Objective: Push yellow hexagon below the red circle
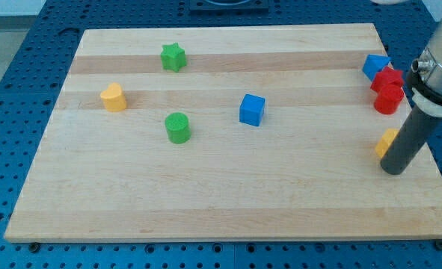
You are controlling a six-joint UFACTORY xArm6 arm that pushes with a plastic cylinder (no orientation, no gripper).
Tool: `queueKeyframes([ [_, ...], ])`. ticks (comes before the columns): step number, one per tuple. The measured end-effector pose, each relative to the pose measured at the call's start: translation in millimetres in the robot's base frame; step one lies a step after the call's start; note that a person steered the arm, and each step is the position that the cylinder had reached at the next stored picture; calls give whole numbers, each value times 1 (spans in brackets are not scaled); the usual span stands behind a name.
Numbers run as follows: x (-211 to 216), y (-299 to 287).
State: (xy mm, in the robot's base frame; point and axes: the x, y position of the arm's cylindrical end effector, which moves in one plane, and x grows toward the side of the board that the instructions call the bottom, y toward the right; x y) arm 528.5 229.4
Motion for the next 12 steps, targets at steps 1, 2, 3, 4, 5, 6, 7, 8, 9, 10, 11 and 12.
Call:
queueKeyframes([
  [1, -5, 0],
  [2, -13, 0],
  [3, -16, 0],
  [4, -28, 0],
  [5, -28, 0],
  [6, -32, -2],
  [7, -32, -2],
  [8, -41, -2],
  [9, -46, -2],
  [10, -58, -2],
  [11, -58, -2],
  [12, -62, -2],
])
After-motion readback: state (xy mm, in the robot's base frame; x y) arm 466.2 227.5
